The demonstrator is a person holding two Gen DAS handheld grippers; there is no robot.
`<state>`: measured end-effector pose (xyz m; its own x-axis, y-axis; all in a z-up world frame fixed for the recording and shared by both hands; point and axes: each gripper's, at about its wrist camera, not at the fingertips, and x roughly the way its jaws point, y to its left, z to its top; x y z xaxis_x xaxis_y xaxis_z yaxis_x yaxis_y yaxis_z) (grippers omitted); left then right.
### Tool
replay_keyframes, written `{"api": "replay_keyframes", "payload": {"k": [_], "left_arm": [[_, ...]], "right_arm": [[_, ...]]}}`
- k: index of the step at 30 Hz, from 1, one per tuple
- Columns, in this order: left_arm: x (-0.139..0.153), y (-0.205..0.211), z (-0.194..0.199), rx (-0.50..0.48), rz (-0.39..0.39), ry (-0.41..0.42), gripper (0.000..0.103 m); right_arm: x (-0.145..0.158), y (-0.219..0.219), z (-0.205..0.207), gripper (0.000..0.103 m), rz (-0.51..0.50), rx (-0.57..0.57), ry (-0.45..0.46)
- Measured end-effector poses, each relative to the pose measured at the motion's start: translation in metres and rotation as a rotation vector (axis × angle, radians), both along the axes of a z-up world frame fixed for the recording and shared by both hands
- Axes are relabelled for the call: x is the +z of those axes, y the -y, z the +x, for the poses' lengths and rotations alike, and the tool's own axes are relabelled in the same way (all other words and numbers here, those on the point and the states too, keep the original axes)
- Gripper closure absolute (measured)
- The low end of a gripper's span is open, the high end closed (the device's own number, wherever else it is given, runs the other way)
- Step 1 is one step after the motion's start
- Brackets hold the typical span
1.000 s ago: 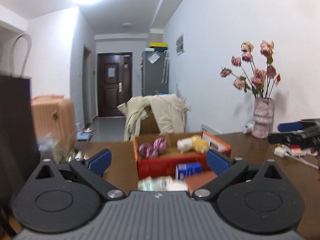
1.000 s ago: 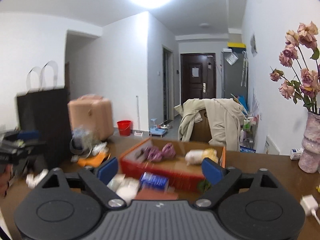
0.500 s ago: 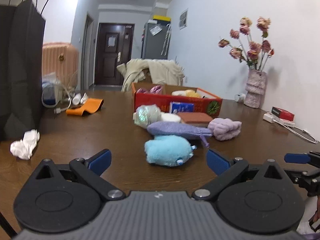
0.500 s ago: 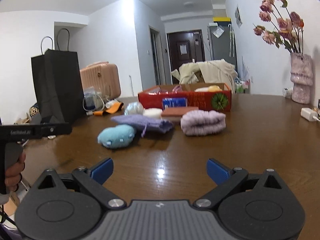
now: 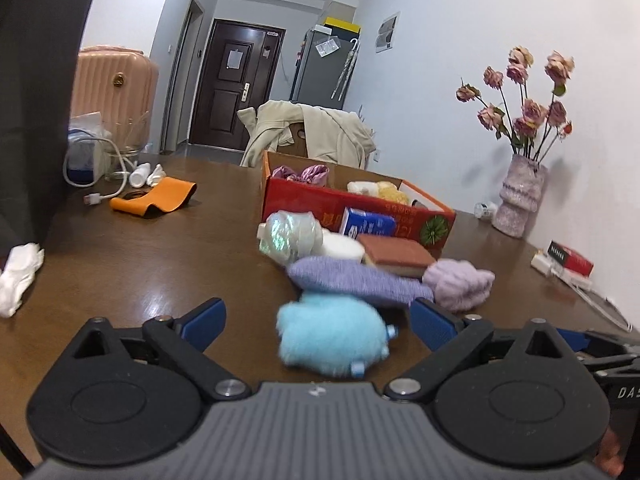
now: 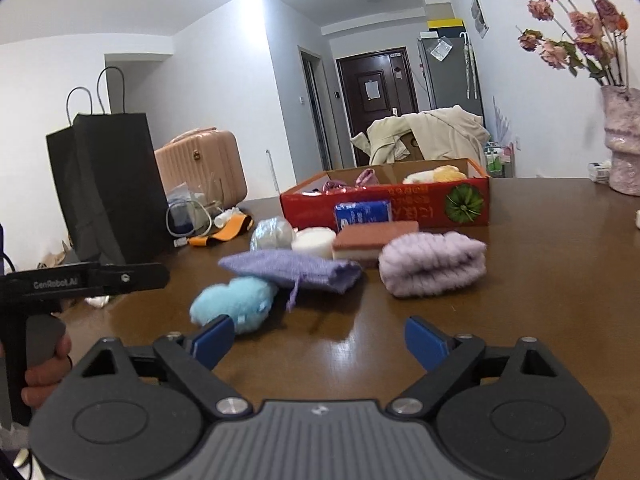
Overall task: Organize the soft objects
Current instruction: 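Withdraw the left gripper from the box back toward the pile, then grasp the purple drawstring pouch with the right gripper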
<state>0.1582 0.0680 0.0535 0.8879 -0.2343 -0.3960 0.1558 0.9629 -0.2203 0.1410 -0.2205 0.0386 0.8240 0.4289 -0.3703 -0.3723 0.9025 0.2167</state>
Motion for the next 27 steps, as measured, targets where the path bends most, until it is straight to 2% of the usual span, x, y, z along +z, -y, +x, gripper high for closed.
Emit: {"api": "replay_keyframes", "payload": {"k": [4, 7, 10, 13, 14, 15, 16, 18, 20, 22, 24, 27], "left_arm": [[0.005, 0.004, 0.036, -0.011, 0.006, -0.011, 0.013], [0.002, 0.004, 0.07, -0.029, -0.009, -0.054, 0.019], [-0.005, 0.003, 0.095, -0.055, -0.033, -0.096, 0.026], [-0.014, 0.002, 0.112, -0.086, -0.062, -0.13, 0.041], [-0.017, 0.001, 0.115, -0.097, -0.076, -0.137, 0.052], [-0.019, 0.0, 0.119, -0.114, -0.088, -0.148, 0.059], [-0.022, 0.001, 0.121, -0.127, -0.096, -0.159, 0.059], [-0.027, 0.0, 0.124, -0.139, -0.107, -0.171, 0.072], [-0.03, 0.001, 0.124, -0.148, -0.114, -0.174, 0.074], [-0.031, 0.001, 0.124, -0.153, -0.12, -0.171, 0.08], [-0.032, 0.0, 0.124, -0.164, -0.132, -0.171, 0.085], [-0.031, -0.001, 0.123, -0.17, -0.136, -0.167, 0.088]], "right_arm": [[0.004, -0.008, 0.037, 0.012, 0.075, 0.019, -0.053], [0.0, -0.018, 0.068, 0.021, 0.07, 0.014, -0.087], [-0.004, -0.025, 0.096, 0.023, 0.096, 0.025, -0.125], [-0.008, -0.031, 0.118, 0.027, 0.127, 0.041, -0.15], [-0.011, -0.034, 0.125, 0.028, 0.127, 0.046, -0.159], [-0.014, -0.036, 0.131, 0.032, 0.126, 0.047, -0.171], [-0.017, -0.038, 0.136, 0.034, 0.129, 0.048, -0.187], [-0.023, -0.04, 0.143, 0.05, 0.142, 0.055, -0.213], [-0.026, -0.04, 0.146, 0.065, 0.146, 0.055, -0.226], [-0.028, -0.039, 0.148, 0.07, 0.147, 0.042, -0.232], [-0.029, -0.039, 0.149, 0.081, 0.146, 0.039, -0.236], [-0.03, -0.037, 0.149, 0.088, 0.154, 0.04, -0.242]]}}
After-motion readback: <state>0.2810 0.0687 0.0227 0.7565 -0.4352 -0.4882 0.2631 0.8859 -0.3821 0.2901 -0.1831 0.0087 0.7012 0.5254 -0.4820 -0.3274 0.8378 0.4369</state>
